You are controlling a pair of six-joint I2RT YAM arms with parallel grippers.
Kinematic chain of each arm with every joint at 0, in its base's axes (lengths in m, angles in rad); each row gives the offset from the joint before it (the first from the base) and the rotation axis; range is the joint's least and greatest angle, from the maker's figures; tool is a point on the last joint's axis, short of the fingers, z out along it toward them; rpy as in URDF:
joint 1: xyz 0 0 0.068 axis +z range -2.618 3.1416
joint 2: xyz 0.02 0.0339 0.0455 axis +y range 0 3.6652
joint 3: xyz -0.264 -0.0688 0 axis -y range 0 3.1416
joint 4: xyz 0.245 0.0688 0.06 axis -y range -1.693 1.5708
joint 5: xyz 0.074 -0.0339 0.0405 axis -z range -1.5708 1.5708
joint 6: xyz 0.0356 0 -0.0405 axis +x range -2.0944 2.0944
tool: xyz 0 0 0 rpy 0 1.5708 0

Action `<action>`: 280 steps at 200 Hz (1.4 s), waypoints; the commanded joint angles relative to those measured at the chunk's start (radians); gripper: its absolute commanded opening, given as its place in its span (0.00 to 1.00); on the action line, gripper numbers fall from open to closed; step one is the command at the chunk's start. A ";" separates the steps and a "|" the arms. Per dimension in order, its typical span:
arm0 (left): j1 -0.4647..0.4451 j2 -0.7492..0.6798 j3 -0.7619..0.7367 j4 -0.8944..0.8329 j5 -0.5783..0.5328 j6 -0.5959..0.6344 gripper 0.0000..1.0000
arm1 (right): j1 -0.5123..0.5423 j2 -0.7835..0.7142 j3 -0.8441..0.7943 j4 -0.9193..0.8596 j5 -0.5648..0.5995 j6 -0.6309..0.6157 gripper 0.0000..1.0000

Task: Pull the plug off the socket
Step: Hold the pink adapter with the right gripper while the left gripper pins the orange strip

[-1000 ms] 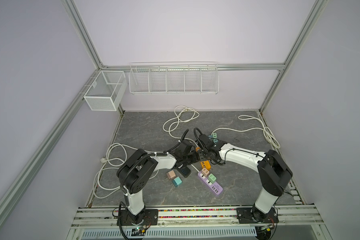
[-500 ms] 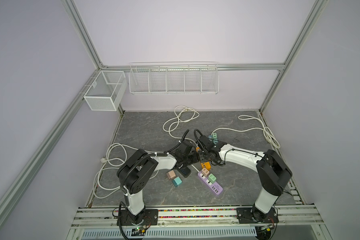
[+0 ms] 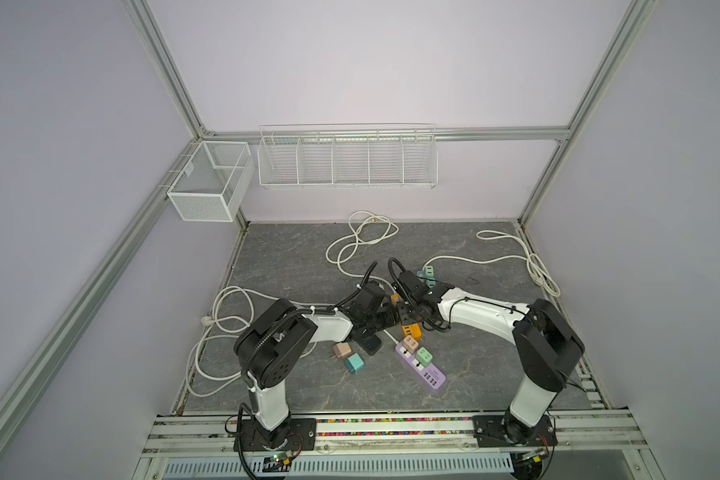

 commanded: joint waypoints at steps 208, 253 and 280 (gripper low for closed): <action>-0.044 0.016 -0.002 -0.161 -0.103 0.008 0.32 | 0.015 -0.034 -0.006 0.007 -0.022 0.010 0.25; -0.045 0.016 0.000 -0.175 -0.107 0.014 0.32 | -0.031 -0.072 -0.030 0.005 -0.005 -0.006 0.25; -0.045 0.020 -0.003 -0.168 -0.106 0.008 0.32 | -0.024 -0.069 -0.025 0.005 -0.012 0.001 0.24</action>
